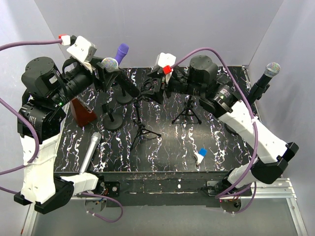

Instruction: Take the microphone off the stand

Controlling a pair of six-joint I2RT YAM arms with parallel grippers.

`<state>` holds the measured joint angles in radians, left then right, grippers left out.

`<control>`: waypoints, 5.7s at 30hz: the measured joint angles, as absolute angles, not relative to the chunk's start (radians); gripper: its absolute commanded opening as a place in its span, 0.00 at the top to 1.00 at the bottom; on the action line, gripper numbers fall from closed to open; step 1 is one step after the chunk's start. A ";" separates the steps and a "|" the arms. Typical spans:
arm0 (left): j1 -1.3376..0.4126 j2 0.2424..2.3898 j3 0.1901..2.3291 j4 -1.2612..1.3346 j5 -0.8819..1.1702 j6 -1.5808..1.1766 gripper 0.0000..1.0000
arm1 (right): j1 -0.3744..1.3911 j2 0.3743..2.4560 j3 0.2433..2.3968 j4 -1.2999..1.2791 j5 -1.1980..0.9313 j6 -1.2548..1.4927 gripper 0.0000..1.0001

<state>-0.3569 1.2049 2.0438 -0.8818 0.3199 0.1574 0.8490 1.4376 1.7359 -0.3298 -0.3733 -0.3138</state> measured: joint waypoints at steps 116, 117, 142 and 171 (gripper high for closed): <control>0.149 1.269 0.625 -0.548 -0.390 0.429 0.56 | 0.870 1.280 1.539 -0.205 -0.321 -0.101 0.23; 0.149 1.269 0.622 -0.545 -0.387 0.431 0.54 | 0.870 1.280 1.539 -0.202 -0.323 -0.100 0.23; 0.136 1.230 1.000 -0.930 -0.192 0.343 0.24 | 0.863 1.295 1.593 -0.268 -0.321 -0.164 0.22; -0.351 1.380 1.456 -0.834 0.751 0.387 0.44 | 0.806 0.867 0.991 -0.377 -0.218 -0.126 0.20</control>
